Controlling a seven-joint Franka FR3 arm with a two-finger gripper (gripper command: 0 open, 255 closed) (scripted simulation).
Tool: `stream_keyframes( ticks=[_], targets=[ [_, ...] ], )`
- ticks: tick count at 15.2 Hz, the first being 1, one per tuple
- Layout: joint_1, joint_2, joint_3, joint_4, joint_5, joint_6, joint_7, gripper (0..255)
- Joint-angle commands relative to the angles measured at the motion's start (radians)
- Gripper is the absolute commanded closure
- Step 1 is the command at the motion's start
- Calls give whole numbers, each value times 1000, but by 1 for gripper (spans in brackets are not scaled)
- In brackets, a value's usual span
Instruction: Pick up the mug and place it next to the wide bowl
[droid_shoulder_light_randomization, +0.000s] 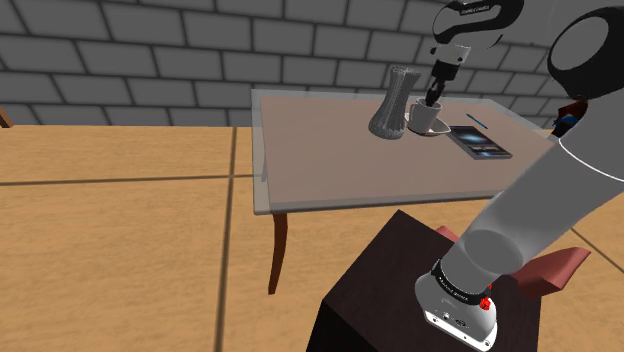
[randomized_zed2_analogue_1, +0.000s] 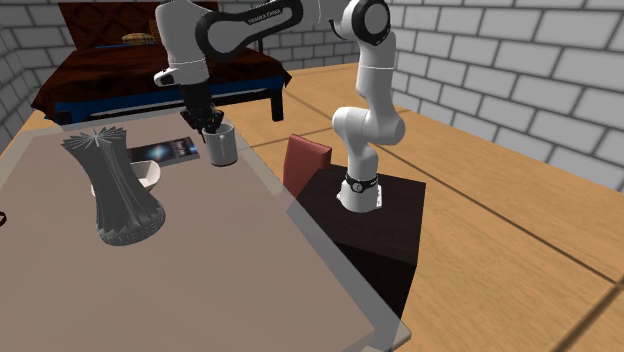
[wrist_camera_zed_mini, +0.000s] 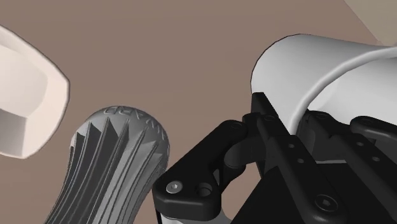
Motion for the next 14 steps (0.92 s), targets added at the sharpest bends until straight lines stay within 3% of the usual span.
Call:
stream_keyframes(
  ticks=[1,5,10,14],
  targets=[
    [-18,65,-38,62,38,-12,-71,255],
    [-82,214,-99,194,137,-44,-217,255],
    [-224,413,-122,394,275,-113,-377,255],
    [-220,413,-116,340,276,-59,-379,255]
  ],
)
